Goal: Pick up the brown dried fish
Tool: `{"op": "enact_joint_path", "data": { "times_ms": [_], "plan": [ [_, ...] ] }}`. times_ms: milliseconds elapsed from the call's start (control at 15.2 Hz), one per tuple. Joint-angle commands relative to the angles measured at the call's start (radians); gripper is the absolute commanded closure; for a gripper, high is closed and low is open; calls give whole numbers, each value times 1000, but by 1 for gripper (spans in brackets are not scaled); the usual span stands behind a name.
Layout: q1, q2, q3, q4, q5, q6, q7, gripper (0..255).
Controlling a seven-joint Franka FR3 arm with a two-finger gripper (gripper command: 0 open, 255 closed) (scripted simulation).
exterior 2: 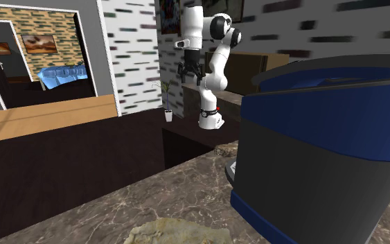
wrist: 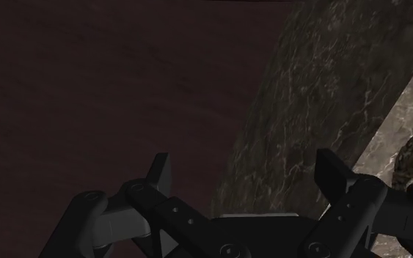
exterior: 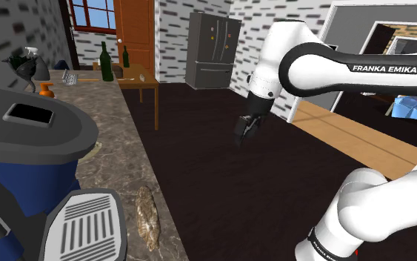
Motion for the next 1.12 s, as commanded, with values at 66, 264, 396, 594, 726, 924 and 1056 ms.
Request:
{"op": "enact_joint_path", "data": {
  "times_ms": [66,264,396,594,726,924,1056],
  "plan": [
    [12,37,82,-17,19,72,87,0],
    [15,97,166,-10,25,140,176,0],
    [12,146,225,2,20,184,238,0],
    [-4,230,315,33,-3,247,339,0],
    [-20,295,378,60,-34,286,413,0],
    [-57,406,477,114,-108,334,539,0],
    [-86,493,546,158,-183,358,636,0]
  ]
}}
